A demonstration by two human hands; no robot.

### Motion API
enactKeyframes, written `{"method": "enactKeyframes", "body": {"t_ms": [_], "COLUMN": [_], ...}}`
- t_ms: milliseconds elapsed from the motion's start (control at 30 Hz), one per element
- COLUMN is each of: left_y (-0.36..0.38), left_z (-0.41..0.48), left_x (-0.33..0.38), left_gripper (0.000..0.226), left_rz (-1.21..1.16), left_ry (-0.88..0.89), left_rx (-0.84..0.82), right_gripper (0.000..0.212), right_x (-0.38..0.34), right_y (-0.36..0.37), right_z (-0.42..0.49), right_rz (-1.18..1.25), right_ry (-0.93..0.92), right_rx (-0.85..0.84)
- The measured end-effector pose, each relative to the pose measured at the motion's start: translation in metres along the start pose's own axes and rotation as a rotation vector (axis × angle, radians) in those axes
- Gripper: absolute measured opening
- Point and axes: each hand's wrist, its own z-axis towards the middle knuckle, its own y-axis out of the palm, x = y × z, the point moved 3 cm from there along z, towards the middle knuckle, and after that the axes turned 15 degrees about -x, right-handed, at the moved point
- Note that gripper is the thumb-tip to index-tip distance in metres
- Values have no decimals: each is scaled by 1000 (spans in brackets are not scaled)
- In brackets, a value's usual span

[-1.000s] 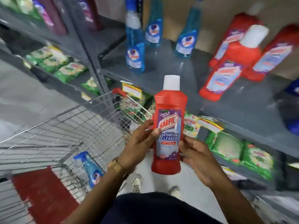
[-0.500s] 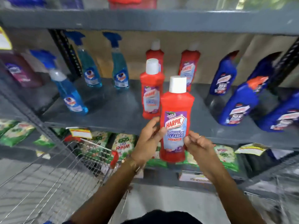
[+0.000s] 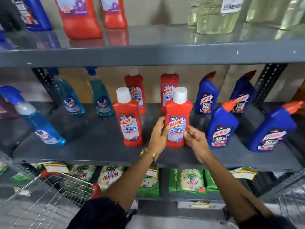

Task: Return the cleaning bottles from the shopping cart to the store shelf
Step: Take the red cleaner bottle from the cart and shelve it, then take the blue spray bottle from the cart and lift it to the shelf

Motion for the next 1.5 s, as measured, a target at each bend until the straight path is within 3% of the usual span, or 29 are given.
{"method": "enactKeyframes", "body": {"t_ms": [133, 300, 400, 467, 533, 667, 800, 900, 1033, 1200, 1267, 1367, 1500], "left_y": [2, 2, -2, -9, -20, -56, -122, -166, -211, -219, -218, -211, -194], "left_z": [4, -1, -11, -29, -60, -141, -256, -355, -499, -610, -633, -659, -662], "left_x": [-5, 0, 2, 4, 8, 11, 0, -30, -98, -174, -200, -238, -262], "left_gripper": [37, 69, 63, 51, 45, 29, 20, 7, 18, 21, 34, 54, 72], "left_rz": [20, -10, -23, 8, -5, -68, 13, -85, -146, -76, -86, -114, -322], "left_ry": [-6, -52, -104, -104, -87, -96, -217, -463, -922, -1382, -1443, -1520, -1479], "left_rx": [22, 38, 17, 24, 60, 274, 614, 779, 909, 801, 816, 843, 863], "right_gripper": [37, 42, 49, 44, 37, 33, 25, 32, 31, 34, 33, 33, 25], "right_x": [6, 5, 6, 3, -3, -7, 13, 44, 96, 150, 159, 156, 156], "right_y": [-8, -7, 2, 19, 53, 145, 255, 327, 429, 496, 501, 503, 506], "right_z": [5, 4, -10, -29, -49, -67, -69, -72, -84, -93, -97, -101, -101], "right_rz": [-20, -74, -219, -252, -298, -418, -503, -530, -633, -866, -1043, -1085, -1082], "right_ry": [14, 5, -14, -78, -171, -214, -108, -10, 109, 271, 248, 118, 117], "right_rx": [-22, -10, 186, 406, 475, 237, -210, -531, -863, -952, -907, -776, -819]}}
